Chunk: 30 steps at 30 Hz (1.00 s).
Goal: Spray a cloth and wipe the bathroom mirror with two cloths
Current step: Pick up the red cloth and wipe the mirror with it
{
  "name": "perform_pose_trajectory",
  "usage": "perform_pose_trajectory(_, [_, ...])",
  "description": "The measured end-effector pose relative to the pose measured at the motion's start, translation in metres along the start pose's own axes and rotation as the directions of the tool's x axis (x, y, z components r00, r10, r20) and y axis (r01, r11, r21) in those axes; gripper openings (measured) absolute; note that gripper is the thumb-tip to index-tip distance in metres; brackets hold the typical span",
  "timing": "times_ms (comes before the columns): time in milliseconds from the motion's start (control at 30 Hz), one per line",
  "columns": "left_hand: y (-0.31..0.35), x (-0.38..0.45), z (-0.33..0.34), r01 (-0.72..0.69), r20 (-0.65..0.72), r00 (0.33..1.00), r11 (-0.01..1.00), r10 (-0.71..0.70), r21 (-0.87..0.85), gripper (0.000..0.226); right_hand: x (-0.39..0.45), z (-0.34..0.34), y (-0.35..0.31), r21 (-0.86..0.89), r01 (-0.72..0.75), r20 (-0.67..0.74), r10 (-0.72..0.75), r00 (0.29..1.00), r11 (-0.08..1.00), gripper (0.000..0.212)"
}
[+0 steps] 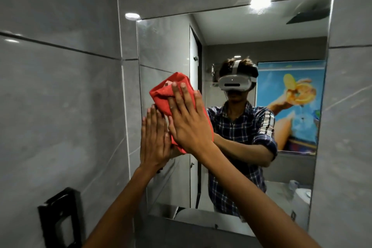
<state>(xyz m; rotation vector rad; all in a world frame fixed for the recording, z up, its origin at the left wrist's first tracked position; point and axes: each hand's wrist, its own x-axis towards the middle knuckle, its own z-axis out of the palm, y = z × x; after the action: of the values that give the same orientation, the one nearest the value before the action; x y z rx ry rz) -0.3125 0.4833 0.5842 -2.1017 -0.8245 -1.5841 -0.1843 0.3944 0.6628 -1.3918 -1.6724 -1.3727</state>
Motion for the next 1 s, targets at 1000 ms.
perform_pose_trajectory(1000, [0.005, 0.002, -0.006, 0.05, 0.089, 0.995, 0.998, -0.053, 0.036, 0.074, 0.02, -0.085, 0.158, -0.158, -0.108, -0.144, 0.086, 0.986, 0.982, 0.077])
